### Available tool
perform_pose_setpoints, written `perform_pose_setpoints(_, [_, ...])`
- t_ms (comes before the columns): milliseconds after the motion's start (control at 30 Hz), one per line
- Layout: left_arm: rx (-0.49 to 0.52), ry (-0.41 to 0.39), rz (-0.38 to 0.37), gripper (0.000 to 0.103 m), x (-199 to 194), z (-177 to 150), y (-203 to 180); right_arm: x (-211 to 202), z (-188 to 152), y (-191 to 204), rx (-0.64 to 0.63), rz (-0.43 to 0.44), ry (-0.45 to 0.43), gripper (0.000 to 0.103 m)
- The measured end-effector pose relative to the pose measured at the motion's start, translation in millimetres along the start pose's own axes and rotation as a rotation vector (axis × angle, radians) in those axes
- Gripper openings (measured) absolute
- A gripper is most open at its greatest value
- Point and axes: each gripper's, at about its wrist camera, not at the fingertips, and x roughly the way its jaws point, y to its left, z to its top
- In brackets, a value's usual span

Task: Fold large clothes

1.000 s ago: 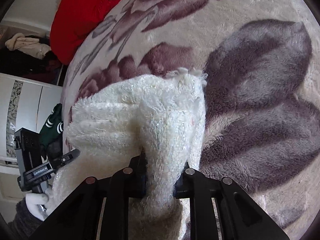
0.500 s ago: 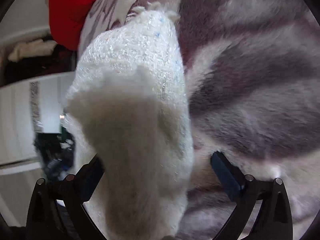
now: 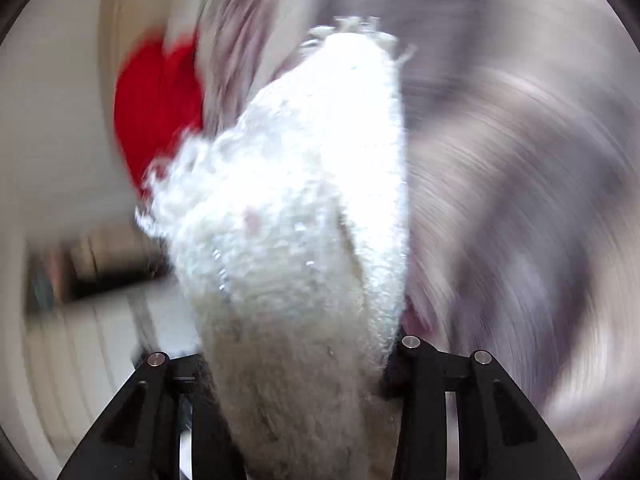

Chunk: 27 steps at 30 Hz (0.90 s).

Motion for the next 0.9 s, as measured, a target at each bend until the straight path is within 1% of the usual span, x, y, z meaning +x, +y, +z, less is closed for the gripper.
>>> perform_pose_setpoints(33, [0.022, -0.011, 0.012, 0.061, -9, -2, -1, -17, -22, -16, 0.078, 0.009, -0.082, 0.042])
perform_pose_setpoints(67, [0.051, -0.02, 0.039, 0.099, -18, -7, -2, -30, -46, -32, 0.158, 0.013, -0.147, 0.042])
perform_pose_setpoints(100, [0.075, -0.027, 0.052, 0.103, -24, -13, -3, -38, -72, -50, 0.244, 0.014, -0.179, 0.043])
perform_pose_setpoints(133, [0.093, -0.024, 0.062, 0.103, -27, -20, -4, -37, -91, -64, 0.306, 0.02, -0.172, 0.047])
perform_pose_setpoints(167, [0.111, -0.01, 0.076, 0.103, -27, -29, -7, -34, -106, -78, 0.358, 0.012, -0.147, 0.054])
perform_pose_setpoints(200, [0.13, 0.01, 0.091, 0.103, -25, -39, -10, -31, -116, -90, 0.398, -0.003, -0.116, 0.056])
perform_pose_setpoints(233, [0.153, 0.042, 0.101, 0.103, -21, -54, -14, -30, -117, -93, 0.397, -0.015, -0.087, 0.064])
perform_pose_setpoints(267, [0.168, 0.063, 0.103, 0.103, -18, -67, -17, -29, -113, -91, 0.358, -0.044, -0.045, 0.073])
perform_pose_setpoints(333, [0.183, 0.105, 0.117, 0.103, -10, -93, -21, -38, -96, -75, 0.256, -0.11, 0.035, 0.074])
perform_pose_setpoints(367, [0.176, 0.125, 0.116, 0.103, -6, -107, -23, -48, -87, -66, 0.205, -0.162, 0.058, 0.074])
perform_pose_setpoints(400, [0.159, 0.142, 0.11, 0.103, -1, -120, -23, -62, -78, -54, 0.147, -0.204, 0.064, 0.074])
perform_pose_setpoints(467, [0.131, 0.152, 0.097, 0.103, 5, -136, -25, -89, -60, -27, 0.027, -0.313, 0.064, 0.074])
perform_pose_setpoints(500, [0.113, 0.149, 0.09, 0.103, 7, -143, -26, -102, -51, -9, -0.041, -0.322, 0.053, 0.074])
perform_pose_setpoints(567, [0.079, 0.132, 0.07, 0.103, 10, -148, -27, -106, -33, 22, -0.175, -0.341, 0.066, 0.074])
perform_pose_setpoints(633, [0.045, 0.113, 0.054, 0.103, 13, -148, -26, -85, -20, 68, -0.327, -0.339, 0.148, 0.074])
perform_pose_setpoints(667, [0.03, 0.096, 0.044, 0.103, 14, -147, -25, -77, -20, 78, -0.387, -0.324, 0.189, 0.074])
perform_pose_setpoints(700, [0.024, 0.085, 0.041, 0.103, 14, -148, -25, -64, -21, 92, -0.459, -0.302, 0.257, 0.074])
perform_pose_setpoints(767, [0.0, 0.068, 0.028, 0.103, 15, -147, -23, -37, -23, 109, -0.588, -0.318, 0.34, 0.074])
perform_pose_setpoints(800, [-0.012, 0.059, 0.021, 0.103, 15, -148, -22, -13, -20, 116, -0.655, -0.339, 0.391, 0.074])
perform_pose_setpoints(833, [-0.019, 0.057, 0.019, 0.103, 15, -149, -21, 8, -17, 119, -0.696, -0.393, 0.419, 0.074])
perform_pose_setpoints(867, [-0.028, 0.053, 0.019, 0.103, 14, -150, -20, 37, -15, 120, -0.718, -0.44, 0.458, 0.074])
perform_pose_setpoints(900, [-0.04, 0.045, 0.021, 0.103, 11, -150, -20, 65, -14, 117, -0.728, -0.458, 0.535, 0.074])
